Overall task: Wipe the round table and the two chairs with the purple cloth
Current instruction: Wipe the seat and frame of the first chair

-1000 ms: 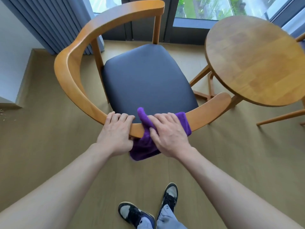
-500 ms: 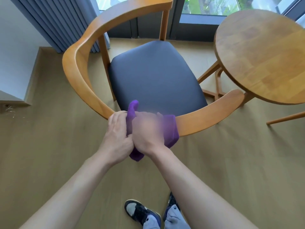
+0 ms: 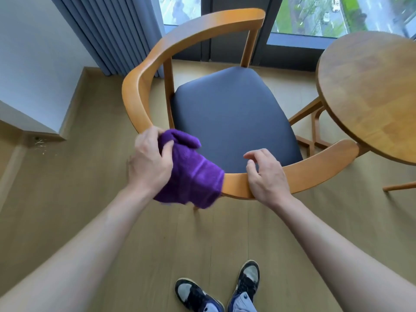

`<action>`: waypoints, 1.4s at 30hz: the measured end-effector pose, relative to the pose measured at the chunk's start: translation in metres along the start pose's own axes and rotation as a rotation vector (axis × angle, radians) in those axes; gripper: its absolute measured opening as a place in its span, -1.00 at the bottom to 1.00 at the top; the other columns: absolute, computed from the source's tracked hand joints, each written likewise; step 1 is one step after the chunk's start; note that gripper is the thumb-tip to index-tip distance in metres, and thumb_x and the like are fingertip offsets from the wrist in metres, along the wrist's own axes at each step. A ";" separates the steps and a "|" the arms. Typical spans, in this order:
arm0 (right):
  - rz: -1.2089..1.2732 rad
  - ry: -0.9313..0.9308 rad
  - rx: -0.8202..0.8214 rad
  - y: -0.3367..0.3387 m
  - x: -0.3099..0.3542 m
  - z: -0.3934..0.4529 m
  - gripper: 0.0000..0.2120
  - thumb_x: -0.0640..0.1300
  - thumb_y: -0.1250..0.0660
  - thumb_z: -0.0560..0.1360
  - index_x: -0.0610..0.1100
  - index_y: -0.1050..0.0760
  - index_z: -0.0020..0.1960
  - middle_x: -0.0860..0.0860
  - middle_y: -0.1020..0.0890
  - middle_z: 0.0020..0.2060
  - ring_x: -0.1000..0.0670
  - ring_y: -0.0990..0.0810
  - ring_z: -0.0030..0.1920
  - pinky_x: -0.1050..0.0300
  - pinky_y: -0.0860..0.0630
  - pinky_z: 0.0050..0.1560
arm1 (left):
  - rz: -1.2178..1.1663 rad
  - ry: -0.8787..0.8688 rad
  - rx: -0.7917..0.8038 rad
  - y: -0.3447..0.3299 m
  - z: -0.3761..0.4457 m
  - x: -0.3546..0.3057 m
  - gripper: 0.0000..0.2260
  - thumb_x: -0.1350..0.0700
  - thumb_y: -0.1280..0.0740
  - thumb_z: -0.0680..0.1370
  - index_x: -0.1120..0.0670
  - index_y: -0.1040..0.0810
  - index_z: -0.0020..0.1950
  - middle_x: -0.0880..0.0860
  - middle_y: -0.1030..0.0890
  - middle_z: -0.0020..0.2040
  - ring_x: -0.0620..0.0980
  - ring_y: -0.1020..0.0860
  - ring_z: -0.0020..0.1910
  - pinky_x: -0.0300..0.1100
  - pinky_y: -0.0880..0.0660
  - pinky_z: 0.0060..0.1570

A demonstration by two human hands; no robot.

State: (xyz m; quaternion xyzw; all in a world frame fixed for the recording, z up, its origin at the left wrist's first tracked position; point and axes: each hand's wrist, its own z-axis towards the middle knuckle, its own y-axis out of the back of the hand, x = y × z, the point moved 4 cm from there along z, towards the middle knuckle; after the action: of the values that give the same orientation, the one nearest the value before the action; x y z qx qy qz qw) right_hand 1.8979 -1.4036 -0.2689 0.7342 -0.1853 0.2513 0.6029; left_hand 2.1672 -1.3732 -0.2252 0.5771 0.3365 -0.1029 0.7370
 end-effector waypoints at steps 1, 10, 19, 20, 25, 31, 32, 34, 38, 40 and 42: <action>-0.075 0.014 0.000 -0.004 0.000 -0.001 -0.74 -0.05 -0.14 0.67 -0.09 -0.57 0.18 0.00 -0.61 0.11 -0.01 -0.55 0.10 -0.09 -0.48 0.23 | 0.055 -0.010 -0.027 0.002 0.008 -0.002 -0.84 0.09 -0.36 0.57 0.07 -0.47 0.11 0.08 -0.51 0.07 0.13 -0.46 0.10 0.07 -0.44 0.07; -0.480 0.028 0.073 -0.023 0.005 -0.001 -0.62 0.10 0.00 0.63 0.00 -0.52 -0.10 0.08 -0.64 -0.11 -0.02 -0.55 -0.05 -0.03 -0.37 0.13 | 0.368 -0.254 0.339 -0.089 -0.061 -0.042 -0.62 -0.08 -0.07 0.62 0.08 -0.61 0.09 0.05 -0.62 0.02 0.15 -0.51 0.11 0.05 -0.22 0.46; -0.507 0.007 0.103 -0.023 0.004 0.001 -0.62 0.09 0.01 0.62 -0.02 -0.47 -0.18 0.04 -0.64 -0.16 -0.06 -0.54 -0.09 -0.03 -0.35 0.10 | 0.114 -0.476 0.475 -0.077 -0.065 -0.060 -0.59 0.11 -0.15 0.54 0.17 -0.52 0.34 0.11 -0.57 0.25 0.16 -0.50 0.26 0.04 -0.28 0.44; -0.507 0.007 0.104 -0.023 0.004 0.000 -0.62 0.08 0.01 0.62 -0.03 -0.47 -0.19 0.04 -0.64 -0.17 -0.06 -0.54 -0.10 -0.03 -0.36 0.10 | 0.169 -0.507 0.410 -0.070 -0.057 -0.051 -0.59 0.11 -0.18 0.52 0.18 -0.55 0.32 0.14 -0.56 0.27 0.19 -0.49 0.28 0.09 -0.27 0.47; -0.498 0.018 0.057 -0.024 0.001 0.001 -0.60 0.08 0.04 0.58 -0.04 -0.46 -0.24 0.04 -0.63 -0.23 -0.07 -0.53 -0.15 -0.04 -0.38 0.08 | 0.511 -0.238 0.307 -0.059 -0.039 -0.014 -0.62 -0.03 -0.11 0.58 0.14 -0.64 0.12 0.20 -0.58 0.22 0.24 -0.41 0.39 0.19 0.03 0.59; -0.452 0.047 -0.016 -0.023 -0.002 0.000 -0.63 0.02 0.08 0.54 -0.04 -0.39 -0.29 0.02 -0.62 -0.30 -0.09 -0.52 -0.22 -0.05 -0.36 0.00 | 0.452 -0.397 0.332 -0.094 -0.053 -0.049 -0.71 -0.02 -0.15 0.62 0.11 -0.58 -0.09 0.11 -0.59 -0.17 0.18 -0.53 -0.10 0.19 -0.31 0.43; -0.450 0.048 -0.020 -0.023 -0.002 0.000 -0.62 0.02 0.08 0.54 -0.05 -0.40 -0.29 0.02 -0.62 -0.30 -0.10 -0.53 -0.21 -0.05 -0.37 0.01 | 0.460 -0.456 0.338 -0.091 -0.050 -0.045 -0.70 -0.02 -0.15 0.62 0.11 -0.58 -0.09 0.12 -0.59 -0.18 0.19 -0.53 -0.13 0.18 -0.37 0.38; -0.463 0.052 -0.019 -0.024 -0.003 0.000 -0.61 0.02 0.07 0.55 -0.05 -0.44 -0.27 0.02 -0.63 -0.28 -0.10 -0.54 -0.19 -0.06 -0.37 0.02 | 0.490 -0.602 0.346 -0.082 -0.040 -0.036 -0.69 -0.04 -0.17 0.64 0.12 -0.57 -0.12 0.13 -0.58 -0.21 0.20 -0.53 -0.17 0.16 -0.43 0.31; -0.473 0.057 -0.027 -0.024 -0.004 0.000 -0.56 0.05 0.08 0.57 -0.04 -0.47 -0.28 0.04 -0.61 -0.31 -0.07 -0.53 -0.21 -0.05 -0.39 0.02 | 0.642 -0.771 0.289 -0.048 0.010 -0.014 -0.66 0.00 -0.16 0.64 0.14 -0.62 -0.16 0.18 -0.62 -0.21 0.23 -0.56 -0.14 0.17 -0.37 0.40; -0.478 0.052 -0.025 -0.024 -0.004 0.000 -0.57 0.05 0.08 0.57 -0.05 -0.47 -0.28 0.05 -0.60 -0.31 -0.06 -0.52 -0.22 -0.04 -0.39 0.02 | 0.724 -0.791 0.225 -0.027 0.044 0.002 -0.63 0.01 -0.12 0.64 0.15 -0.64 -0.13 0.20 -0.63 -0.16 0.24 -0.56 -0.08 0.18 -0.29 0.47; -0.485 0.047 -0.022 -0.025 -0.003 0.000 -0.58 0.04 0.05 0.56 -0.05 -0.47 -0.28 0.05 -0.60 -0.31 -0.06 -0.52 -0.22 -0.03 -0.38 0.02 | 0.769 -0.737 0.180 -0.010 0.073 0.017 -0.62 0.00 -0.09 0.65 0.15 -0.62 -0.12 0.18 -0.62 -0.12 0.24 -0.53 -0.02 0.19 -0.19 0.52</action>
State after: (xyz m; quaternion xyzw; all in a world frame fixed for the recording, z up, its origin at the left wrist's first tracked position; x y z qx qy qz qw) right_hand 1.9102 -1.3988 -0.2909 0.7446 0.0077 0.1142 0.6576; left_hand 2.2019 -1.4392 -0.2352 0.6451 -0.1902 -0.0497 0.7383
